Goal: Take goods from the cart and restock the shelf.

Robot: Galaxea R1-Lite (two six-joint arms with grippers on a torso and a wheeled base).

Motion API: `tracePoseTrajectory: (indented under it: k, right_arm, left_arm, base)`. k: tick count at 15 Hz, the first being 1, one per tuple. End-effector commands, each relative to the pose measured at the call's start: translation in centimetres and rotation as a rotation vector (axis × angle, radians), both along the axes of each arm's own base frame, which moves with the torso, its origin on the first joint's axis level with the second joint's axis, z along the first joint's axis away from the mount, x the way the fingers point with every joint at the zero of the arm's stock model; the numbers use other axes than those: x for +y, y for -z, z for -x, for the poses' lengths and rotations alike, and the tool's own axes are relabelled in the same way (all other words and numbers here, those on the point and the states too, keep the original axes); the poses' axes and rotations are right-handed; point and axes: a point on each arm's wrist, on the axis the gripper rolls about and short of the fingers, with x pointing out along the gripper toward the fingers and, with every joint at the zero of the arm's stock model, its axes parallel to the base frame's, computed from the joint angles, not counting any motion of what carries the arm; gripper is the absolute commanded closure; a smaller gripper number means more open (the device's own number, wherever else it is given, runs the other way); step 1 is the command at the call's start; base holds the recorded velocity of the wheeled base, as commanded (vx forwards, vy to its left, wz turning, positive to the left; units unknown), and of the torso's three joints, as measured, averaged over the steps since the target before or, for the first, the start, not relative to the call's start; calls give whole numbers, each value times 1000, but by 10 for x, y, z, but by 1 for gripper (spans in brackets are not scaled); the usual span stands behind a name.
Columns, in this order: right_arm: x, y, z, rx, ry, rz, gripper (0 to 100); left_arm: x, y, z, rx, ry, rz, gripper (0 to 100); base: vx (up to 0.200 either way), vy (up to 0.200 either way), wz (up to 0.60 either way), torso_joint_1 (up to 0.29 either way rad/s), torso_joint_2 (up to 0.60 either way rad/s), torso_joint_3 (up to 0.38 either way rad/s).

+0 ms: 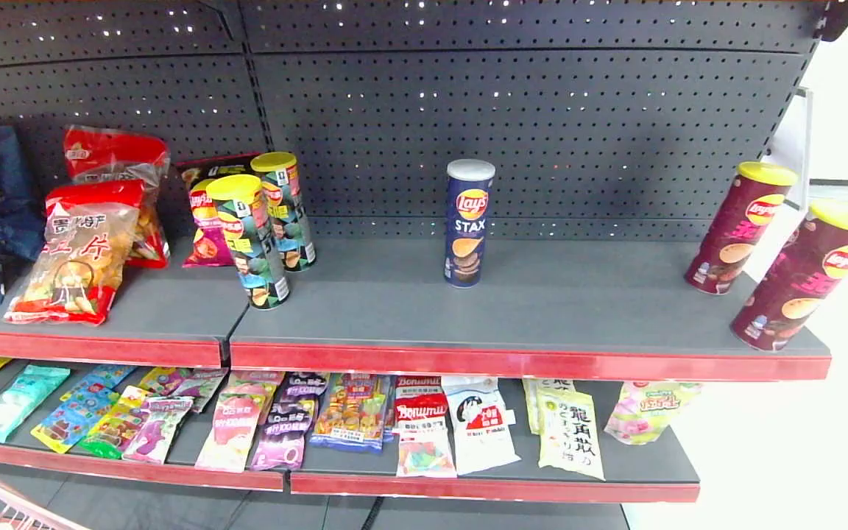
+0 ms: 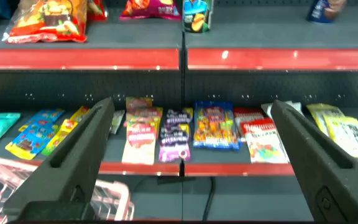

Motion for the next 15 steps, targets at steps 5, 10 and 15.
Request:
tracePoseTrajectory:
  k: [5,10,15]
  right_arm:
    - [0,0,0,0,0,0,0]
    - [0,0,0,0,0,0,0]
    - [0,0,0,0,0,-1,0]
  left_arm:
    - [0,0,0,1,-2,0,0]
    - [0,0,0,0,-2,0,0]
    - [0,0,0,1,-2,0,0]
  base:
    - [-40,0,240,-4,-3,2]
    - [0,0,600,12,6,2]
    - [0,0,600,3,2,0]
